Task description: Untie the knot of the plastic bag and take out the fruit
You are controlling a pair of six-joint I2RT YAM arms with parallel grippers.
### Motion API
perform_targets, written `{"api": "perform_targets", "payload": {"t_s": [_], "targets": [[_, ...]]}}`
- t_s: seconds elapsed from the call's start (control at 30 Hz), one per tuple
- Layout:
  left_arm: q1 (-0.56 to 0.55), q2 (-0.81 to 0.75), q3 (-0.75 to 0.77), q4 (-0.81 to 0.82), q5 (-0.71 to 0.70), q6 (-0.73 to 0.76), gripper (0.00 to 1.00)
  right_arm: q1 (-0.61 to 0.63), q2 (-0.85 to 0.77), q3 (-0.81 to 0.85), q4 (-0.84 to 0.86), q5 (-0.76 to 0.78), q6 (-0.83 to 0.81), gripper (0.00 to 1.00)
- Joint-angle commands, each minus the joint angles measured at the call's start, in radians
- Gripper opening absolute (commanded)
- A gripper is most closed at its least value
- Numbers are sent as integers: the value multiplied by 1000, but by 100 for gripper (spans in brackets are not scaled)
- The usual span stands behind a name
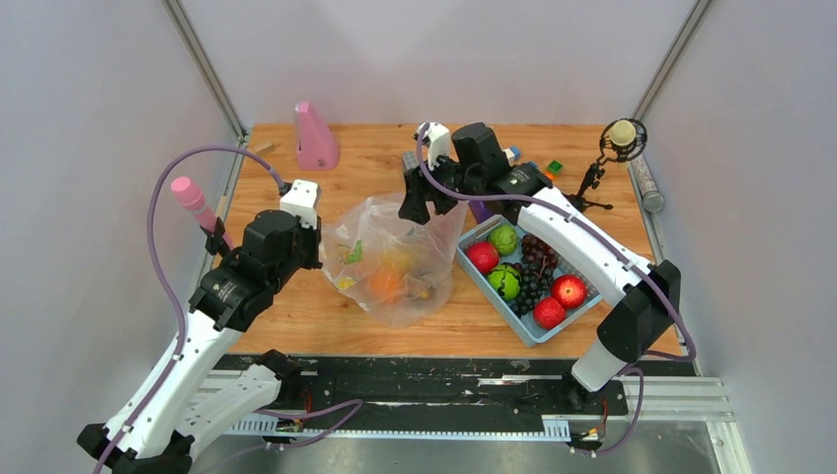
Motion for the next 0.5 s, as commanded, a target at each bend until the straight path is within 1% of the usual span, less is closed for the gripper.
{"api": "perform_targets", "payload": {"t_s": [0.0, 0.07, 0.17, 0.27, 0.4, 0.47], "targets": [[5, -11, -7, 43, 3, -15, 0, 28, 16, 61, 9, -35, -75, 71], [4, -11, -9, 44, 4, -15, 0, 36, 28, 60, 9, -20, -79, 68], [4, -13, -16, 47, 3, -17, 0, 49, 33, 54, 8, -34, -89, 56], [5, -16, -23, 50, 1, -23, 0, 69, 27, 39, 8, -34, -113, 42], [4, -20, -34, 53, -4, -41, 0, 98, -17, -2, 6, -39, -129, 16], [4, -21, -43, 54, -13, -57, 0, 129, -55, -46, 16, -59, -143, 11]]}}
